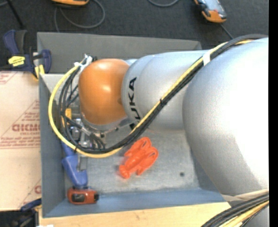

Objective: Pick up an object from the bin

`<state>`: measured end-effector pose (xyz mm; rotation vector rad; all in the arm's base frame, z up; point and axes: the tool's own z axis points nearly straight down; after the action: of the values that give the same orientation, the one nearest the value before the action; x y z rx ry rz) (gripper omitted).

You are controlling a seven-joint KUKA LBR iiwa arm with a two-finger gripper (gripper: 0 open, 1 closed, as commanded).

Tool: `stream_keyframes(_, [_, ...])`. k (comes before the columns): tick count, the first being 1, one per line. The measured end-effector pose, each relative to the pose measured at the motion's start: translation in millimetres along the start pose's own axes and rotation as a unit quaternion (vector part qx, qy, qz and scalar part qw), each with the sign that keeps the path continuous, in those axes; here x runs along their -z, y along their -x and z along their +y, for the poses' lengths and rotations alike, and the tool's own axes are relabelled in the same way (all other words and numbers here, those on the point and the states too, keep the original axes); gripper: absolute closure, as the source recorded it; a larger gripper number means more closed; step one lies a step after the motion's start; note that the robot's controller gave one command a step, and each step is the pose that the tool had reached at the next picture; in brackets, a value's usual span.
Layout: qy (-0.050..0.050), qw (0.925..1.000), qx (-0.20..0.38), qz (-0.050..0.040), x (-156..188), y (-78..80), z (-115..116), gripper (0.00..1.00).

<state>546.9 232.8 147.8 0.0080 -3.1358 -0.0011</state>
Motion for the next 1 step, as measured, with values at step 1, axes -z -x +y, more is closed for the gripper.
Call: stream_keyframes(1, [0.001, 1.0000, -0.002, -0.0039, 5.0, 2.2, -1.0, 0.00])
